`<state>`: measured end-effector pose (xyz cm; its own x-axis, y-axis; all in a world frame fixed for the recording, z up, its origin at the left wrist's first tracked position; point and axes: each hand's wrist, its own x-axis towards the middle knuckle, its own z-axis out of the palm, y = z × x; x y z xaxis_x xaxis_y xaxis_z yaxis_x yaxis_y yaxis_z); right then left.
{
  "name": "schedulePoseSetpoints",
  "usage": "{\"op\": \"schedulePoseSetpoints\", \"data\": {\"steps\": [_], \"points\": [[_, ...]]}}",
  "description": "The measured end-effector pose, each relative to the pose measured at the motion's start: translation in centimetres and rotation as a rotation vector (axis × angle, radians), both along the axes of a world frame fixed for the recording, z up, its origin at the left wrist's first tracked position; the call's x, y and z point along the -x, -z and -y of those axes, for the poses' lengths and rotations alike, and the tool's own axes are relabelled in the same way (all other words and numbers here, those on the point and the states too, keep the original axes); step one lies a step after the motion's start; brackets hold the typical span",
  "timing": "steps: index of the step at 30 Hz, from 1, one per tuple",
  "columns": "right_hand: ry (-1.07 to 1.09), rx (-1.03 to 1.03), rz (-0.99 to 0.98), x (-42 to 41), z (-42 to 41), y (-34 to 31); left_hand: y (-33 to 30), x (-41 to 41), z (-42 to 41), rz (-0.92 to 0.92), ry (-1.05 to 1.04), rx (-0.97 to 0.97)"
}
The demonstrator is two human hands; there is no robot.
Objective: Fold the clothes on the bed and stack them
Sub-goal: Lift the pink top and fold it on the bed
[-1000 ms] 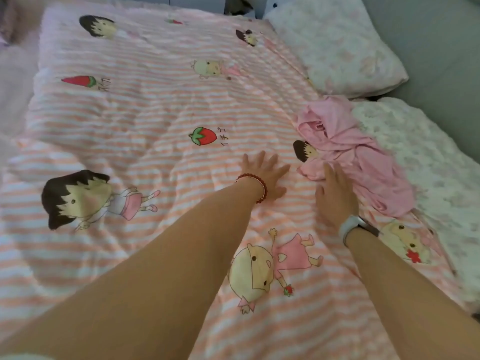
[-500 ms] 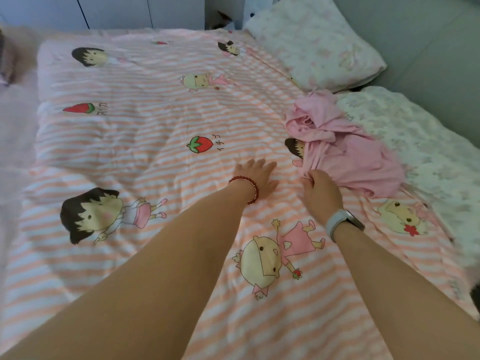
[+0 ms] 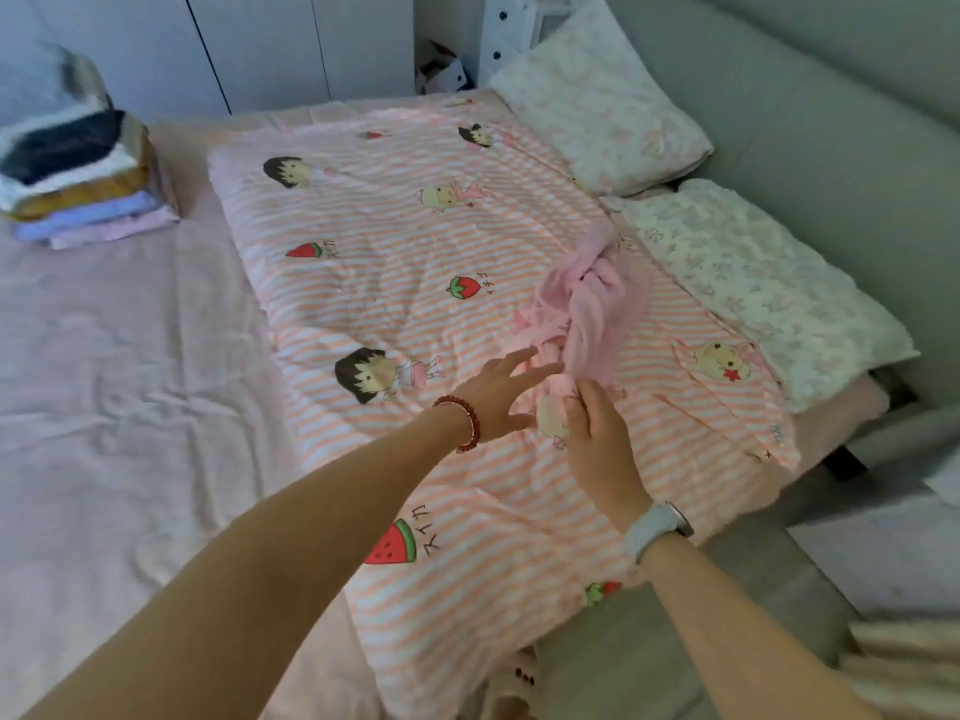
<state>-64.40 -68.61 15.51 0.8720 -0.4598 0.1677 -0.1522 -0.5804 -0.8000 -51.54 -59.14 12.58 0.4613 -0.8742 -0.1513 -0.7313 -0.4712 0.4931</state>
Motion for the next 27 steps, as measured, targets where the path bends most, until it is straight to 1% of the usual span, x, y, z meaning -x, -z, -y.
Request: {"op": "schedulePoseSetpoints", "data": {"steps": [2, 4, 5, 7, 9, 11, 13, 15, 17, 19, 23, 25, 27], "points": [[0.008, -0.025, 0.049, 1.6, -3.2, -2.6, -2.1, 1.8, -2.6, -0.018, -0.010, 0.095], [0.091, -0.093, 0.120, 3.0, -5.8, -4.8, -4.0, 3.4, -4.9, -0.092, -0.042, 0.216], [0.147, -0.126, 0.155, 3.5, -6.8, -5.7, -4.9, 4.0, -6.1, -0.144, -0.055, 0.243], [0.243, -0.143, 0.180, 4.4, -8.6, -7.3, -6.6, 4.9, -8.5, -0.202, -0.069, 0.166], [0.303, -0.148, 0.210, 5.0, -10.2, -8.5, -7.8, 5.2, -10.8, -0.196, -0.125, 0.098], [0.346, -0.169, 0.267, 5.4, -12.1, -9.9, -9.4, 5.4, -13.1, -0.182, -0.184, 0.133], [0.369, -0.176, 0.318, 5.8, -14.0, -11.3, -11.2, 5.8, -15.3, -0.136, -0.198, 0.172], [0.385, -0.163, 0.361, 6.5, -16.0, -12.3, -12.7, 6.5, -18.0, -0.081, -0.171, 0.186], [0.401, -0.167, 0.384, 7.3, -18.5, -12.9, -13.9, 7.2, -21.0, -0.014, -0.132, 0.143], [0.400, -0.198, 0.388, 8.2, -21.8, -12.7, -14.3, 7.7, -24.6, 0.021, -0.106, 0.055], [0.323, -0.256, 0.349, 9.4, -29.1, -11.6, -13.5, 8.3, -32.6, 0.005, -0.176, -0.072], [0.283, -0.283, 0.328, 9.3, -32.7, -10.8, -12.7, 8.4, -36.6, -0.070, -0.241, -0.100], [0.219, -0.301, 0.284, 9.1, -35.8, -10.0, -12.4, 8.3, -40.5, -0.167, -0.337, -0.057]]}}
